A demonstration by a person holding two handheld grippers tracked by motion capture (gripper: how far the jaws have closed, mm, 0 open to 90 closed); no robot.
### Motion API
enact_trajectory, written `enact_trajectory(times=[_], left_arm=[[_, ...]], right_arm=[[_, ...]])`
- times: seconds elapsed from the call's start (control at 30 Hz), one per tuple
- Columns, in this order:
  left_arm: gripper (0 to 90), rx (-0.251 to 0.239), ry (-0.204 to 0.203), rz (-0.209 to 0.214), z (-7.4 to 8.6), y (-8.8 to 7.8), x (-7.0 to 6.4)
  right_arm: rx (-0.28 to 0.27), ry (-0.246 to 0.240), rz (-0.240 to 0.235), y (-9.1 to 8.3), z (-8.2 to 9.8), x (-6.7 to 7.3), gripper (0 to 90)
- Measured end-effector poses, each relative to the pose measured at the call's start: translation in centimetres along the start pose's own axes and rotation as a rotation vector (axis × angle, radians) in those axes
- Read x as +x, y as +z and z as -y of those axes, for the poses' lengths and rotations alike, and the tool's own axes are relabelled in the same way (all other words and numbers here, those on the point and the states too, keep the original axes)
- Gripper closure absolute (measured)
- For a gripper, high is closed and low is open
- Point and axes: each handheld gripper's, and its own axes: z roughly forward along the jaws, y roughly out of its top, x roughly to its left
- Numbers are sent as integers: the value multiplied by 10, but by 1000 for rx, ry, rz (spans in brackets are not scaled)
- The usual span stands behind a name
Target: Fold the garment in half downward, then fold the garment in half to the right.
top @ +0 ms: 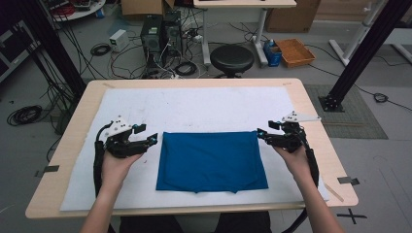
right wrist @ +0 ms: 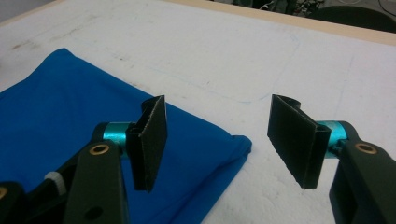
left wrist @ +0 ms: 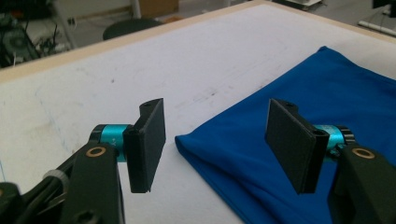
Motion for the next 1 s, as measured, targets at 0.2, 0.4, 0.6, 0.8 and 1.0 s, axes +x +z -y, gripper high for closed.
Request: enact_trajectory(times=[0.2,0.4,0.6,0.8,1.0], left_arm=[[383,-43,-3,12,1,-4,-3],[335,-2,-41,58,-2,0,-1],[335,7,-13,33,-5,-1,-5],[333,4,-4,30,-10,-3,-11],[339,11,-2,9,-8,-4,-16]], right_arm=[[-28,27,8,-5,-2,-9,373],[-27,27,14,-5,-3,-10,373],[-28,28,14,-6,-2,-10,373],[-54,28,9,-9,-7,-9,371],[-46,23,8,-7,-7,-8,370]])
